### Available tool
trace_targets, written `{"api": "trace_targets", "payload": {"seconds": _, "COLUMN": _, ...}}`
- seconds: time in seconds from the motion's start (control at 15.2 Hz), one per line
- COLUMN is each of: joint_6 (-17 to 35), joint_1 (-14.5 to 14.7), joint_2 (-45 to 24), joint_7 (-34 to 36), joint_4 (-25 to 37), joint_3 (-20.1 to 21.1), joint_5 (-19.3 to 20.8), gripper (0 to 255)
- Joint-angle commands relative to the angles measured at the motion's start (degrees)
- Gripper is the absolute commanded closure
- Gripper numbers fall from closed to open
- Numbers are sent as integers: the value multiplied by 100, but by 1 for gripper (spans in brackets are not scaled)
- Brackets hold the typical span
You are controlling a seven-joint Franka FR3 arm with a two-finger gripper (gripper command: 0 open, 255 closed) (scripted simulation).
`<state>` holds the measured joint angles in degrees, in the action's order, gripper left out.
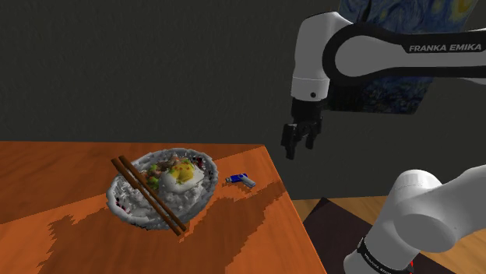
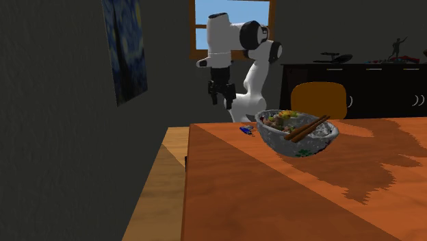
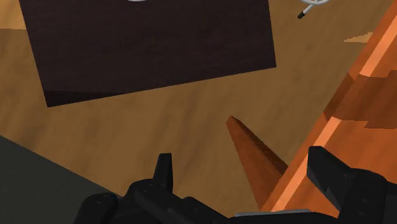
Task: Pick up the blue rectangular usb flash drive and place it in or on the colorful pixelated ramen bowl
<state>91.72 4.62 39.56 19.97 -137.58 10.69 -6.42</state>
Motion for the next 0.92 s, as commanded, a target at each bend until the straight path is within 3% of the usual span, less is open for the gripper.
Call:
{"api": "trace_targets", "payload": {"seconds": 0.0, "joint_6": 208, "joint_1": 64, "joint_2": -160, "joint_7": 280, "joint_4": 99, "joint_3": 231, "joint_5": -150, "gripper": 0}}
{"api": "trace_targets", "payload": {"seconds": 0.46, "joint_6": 896, "joint_1": 174, "joint_2": -934, "joint_7": 1253, "joint_4": 692, "joint_3": 1062, "joint_5": -413, "gripper": 0}}
{"api": "trace_targets", "payload": {"seconds": 0.86, "joint_6": 1395, "joint_1": 151, "joint_2": -1766, "joint_7": 2132, "joint_4": 1419, "joint_3": 1764, "joint_5": -274, "gripper": 0}}
